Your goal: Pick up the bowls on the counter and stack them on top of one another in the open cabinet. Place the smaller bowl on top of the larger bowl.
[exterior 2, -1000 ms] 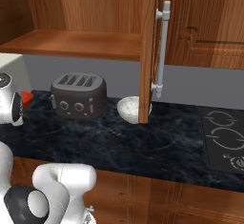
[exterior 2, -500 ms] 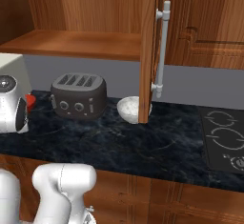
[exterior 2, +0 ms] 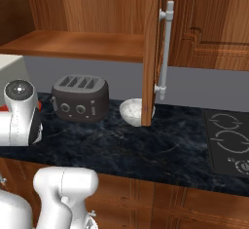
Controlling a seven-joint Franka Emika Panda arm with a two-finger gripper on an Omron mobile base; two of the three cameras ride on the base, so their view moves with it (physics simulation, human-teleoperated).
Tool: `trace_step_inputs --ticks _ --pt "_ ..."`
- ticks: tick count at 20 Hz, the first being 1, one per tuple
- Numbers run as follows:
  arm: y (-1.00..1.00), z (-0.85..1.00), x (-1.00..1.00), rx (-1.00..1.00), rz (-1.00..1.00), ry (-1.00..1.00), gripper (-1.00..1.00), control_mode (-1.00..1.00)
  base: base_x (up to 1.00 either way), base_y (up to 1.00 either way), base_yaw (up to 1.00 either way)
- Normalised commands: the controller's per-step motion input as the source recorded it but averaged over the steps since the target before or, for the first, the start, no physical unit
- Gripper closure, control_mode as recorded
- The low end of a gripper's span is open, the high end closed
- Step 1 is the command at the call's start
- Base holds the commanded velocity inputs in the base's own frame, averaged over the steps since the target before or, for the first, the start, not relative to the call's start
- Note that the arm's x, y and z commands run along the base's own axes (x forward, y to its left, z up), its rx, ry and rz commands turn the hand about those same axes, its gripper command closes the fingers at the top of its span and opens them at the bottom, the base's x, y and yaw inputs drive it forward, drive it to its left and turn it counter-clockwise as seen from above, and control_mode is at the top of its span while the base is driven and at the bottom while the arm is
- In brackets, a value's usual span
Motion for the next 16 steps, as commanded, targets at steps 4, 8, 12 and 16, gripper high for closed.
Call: trace_step_inputs --ticks 4,8,12,16 --pt "-0.56 0.25 -0.4 -0.04 0.06 -0.01 1.0 -1.0 0.0 0.0 0.0" --pt "-0.6 0.12 -0.24 -0.06 0.0 -0.04 1.0 -1.0 0.0 0.0 0.0" --pt "-0.55 0.01 -0.11 -0.07 -0.09 -0.07 1.0 -1.0 0.0 0.0 0.0" --pt "-0.5 0.0 0.0 -0.04 -0.18 -0.13 1.0 -1.0 0.0 0.0 0.0"
